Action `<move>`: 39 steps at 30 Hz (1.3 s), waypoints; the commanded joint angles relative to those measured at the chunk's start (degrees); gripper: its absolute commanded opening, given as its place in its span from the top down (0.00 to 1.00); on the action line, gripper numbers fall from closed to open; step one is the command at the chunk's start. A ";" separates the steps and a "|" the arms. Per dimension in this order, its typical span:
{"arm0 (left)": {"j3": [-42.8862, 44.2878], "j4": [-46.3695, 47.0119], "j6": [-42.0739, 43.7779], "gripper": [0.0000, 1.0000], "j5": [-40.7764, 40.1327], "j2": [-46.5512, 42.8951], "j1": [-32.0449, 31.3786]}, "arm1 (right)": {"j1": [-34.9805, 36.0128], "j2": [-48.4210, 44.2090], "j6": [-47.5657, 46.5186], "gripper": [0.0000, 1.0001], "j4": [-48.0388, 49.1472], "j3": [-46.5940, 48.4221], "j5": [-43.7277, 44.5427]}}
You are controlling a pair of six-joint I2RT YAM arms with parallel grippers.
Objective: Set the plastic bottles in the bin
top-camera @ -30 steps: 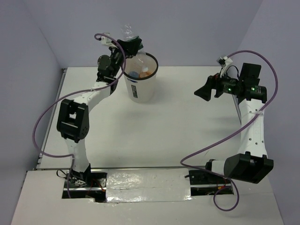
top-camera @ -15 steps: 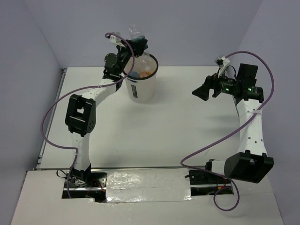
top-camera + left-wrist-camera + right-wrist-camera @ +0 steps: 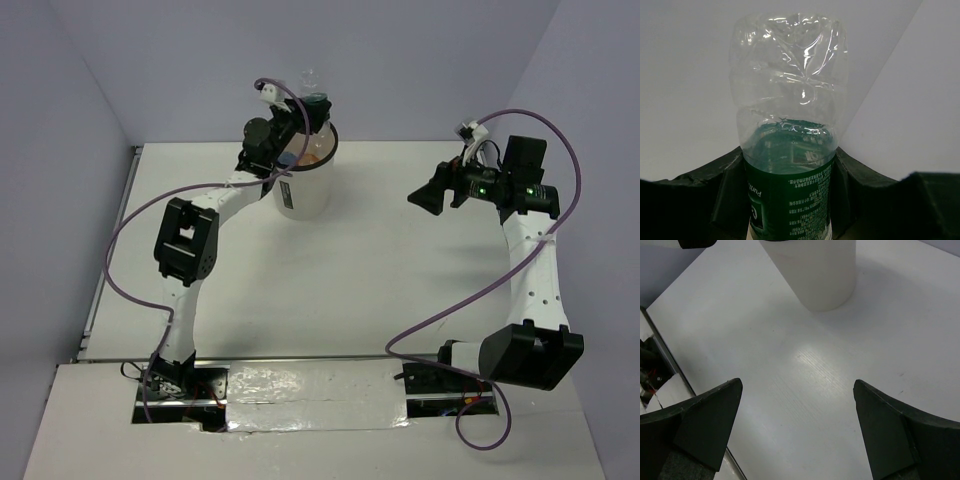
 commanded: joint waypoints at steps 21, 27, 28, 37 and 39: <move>-3.43 -4.04 9.84 0.01 -1.25 -12.06 -1.47 | 1.11 -1.67 -4.09 0.00 -2.06 0.41 -0.03; -6.41 -11.85 11.86 0.01 -0.81 -22.50 -0.94 | 1.20 -2.02 -4.70 0.00 -3.99 1.11 1.20; -7.20 -13.26 11.78 0.01 -0.55 -24.01 -0.76 | 1.20 -2.02 -4.79 0.00 -4.26 1.20 1.47; -27.67 -24.43 7.91 0.01 5.15 -48.35 3.37 | 1.20 -5.70 -0.84 0.00 -0.05 -1.17 9.37; -32.69 -27.50 8.43 0.01 5.95 -54.85 4.42 | 1.20 -6.41 2.14 0.00 1.01 -2.05 12.27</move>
